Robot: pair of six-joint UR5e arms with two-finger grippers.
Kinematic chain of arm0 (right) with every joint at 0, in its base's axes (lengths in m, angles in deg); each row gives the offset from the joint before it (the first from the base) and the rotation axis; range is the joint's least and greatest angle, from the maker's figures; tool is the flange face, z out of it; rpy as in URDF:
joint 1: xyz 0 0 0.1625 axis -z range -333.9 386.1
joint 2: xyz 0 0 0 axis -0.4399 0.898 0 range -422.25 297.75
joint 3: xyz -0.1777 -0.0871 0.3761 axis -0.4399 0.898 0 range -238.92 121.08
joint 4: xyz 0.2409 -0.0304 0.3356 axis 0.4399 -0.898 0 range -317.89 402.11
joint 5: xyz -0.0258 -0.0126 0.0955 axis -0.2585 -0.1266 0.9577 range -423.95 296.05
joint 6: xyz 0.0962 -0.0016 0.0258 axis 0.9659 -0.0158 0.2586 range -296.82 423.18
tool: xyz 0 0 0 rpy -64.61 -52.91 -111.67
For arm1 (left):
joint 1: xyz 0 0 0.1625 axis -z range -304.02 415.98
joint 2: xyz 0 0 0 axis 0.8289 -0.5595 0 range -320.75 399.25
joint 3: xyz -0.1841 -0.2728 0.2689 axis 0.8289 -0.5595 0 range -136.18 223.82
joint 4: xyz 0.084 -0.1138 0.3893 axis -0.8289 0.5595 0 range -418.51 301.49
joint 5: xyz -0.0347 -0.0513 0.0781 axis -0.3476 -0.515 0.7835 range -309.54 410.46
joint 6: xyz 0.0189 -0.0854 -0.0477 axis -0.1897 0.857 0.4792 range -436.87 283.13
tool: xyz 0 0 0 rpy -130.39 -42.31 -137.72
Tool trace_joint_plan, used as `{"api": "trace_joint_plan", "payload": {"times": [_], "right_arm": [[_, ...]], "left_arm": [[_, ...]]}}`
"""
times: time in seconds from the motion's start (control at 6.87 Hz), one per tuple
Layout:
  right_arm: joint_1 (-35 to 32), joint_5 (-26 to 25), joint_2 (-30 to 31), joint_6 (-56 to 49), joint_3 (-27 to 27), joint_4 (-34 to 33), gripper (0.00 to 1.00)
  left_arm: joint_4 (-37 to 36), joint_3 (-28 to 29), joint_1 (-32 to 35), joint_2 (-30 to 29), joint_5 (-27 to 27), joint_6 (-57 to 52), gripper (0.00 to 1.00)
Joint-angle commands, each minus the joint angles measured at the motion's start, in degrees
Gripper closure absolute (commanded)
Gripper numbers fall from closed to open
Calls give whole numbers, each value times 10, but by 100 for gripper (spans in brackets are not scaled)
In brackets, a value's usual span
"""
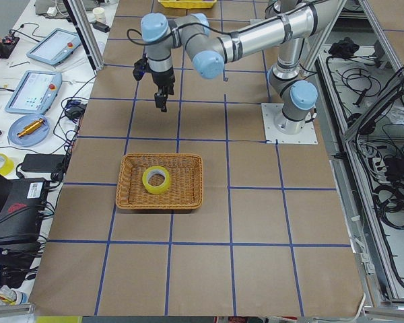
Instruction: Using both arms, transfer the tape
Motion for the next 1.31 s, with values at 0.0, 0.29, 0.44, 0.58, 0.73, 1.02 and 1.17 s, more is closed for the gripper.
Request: {"api": "trace_joint_plan", "payload": {"times": [0.0,0.29,0.44,0.58,0.73,1.02,1.17], "right_arm": [[0,0,0,-1,-1,0,0],[1,0,5,0,-1,1,0],[2,0,4,0,0,1,0],[2,0,4,-1,0,0,0],[1,1,5,-1,1,1,0],[1,1,5,-2,1,0,0],[2,-1,5,-2,0,1,0]], "left_arm": [[17,-5,168,33,3,238,0],[14,-7,228,53,-3,254,0],[19,1,223,54,0,252,0],[55,4,222,59,-2,253,0],[68,15,215,58,-7,253,0],[72,21,214,52,-9,253,0],[72,20,213,54,-10,253,0]]}}
